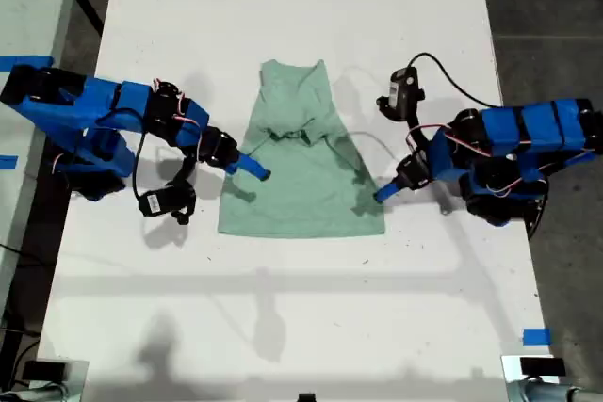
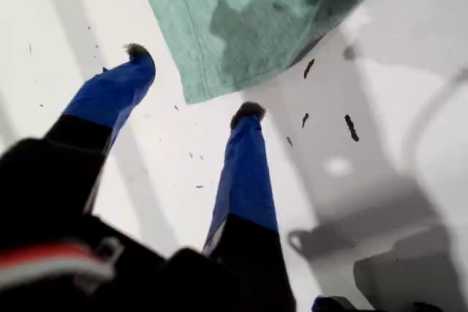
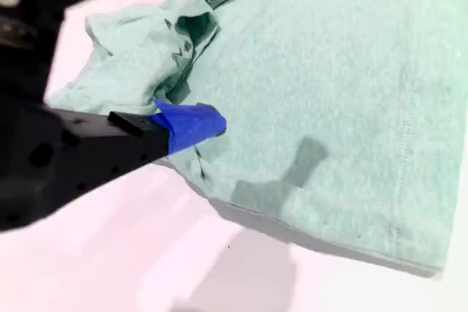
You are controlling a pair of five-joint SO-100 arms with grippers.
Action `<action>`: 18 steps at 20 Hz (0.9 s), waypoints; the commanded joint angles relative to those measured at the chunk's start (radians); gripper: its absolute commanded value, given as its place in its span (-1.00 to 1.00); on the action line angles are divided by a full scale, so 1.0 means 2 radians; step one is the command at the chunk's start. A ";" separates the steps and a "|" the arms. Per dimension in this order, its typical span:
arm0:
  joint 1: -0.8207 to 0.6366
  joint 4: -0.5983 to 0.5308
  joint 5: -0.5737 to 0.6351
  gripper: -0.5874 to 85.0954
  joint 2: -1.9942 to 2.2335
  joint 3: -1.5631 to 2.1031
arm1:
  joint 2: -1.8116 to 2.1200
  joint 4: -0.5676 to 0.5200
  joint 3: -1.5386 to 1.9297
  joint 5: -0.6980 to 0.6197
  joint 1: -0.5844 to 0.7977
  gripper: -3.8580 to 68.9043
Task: Fold tshirt
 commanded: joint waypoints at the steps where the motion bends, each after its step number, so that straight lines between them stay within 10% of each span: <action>1: 0.004 -0.010 -0.005 -0.17 0.015 -0.007 | -0.017 -0.034 0.005 0.011 -0.005 -0.19; 14: 0.000 0.006 -0.005 -0.18 0.014 -0.007 | -0.274 -0.119 -0.038 0.051 0.033 -0.30; 18: 0.002 0.009 -0.006 -0.19 0.014 -0.010 | -0.346 -0.077 -0.107 0.043 0.041 -0.75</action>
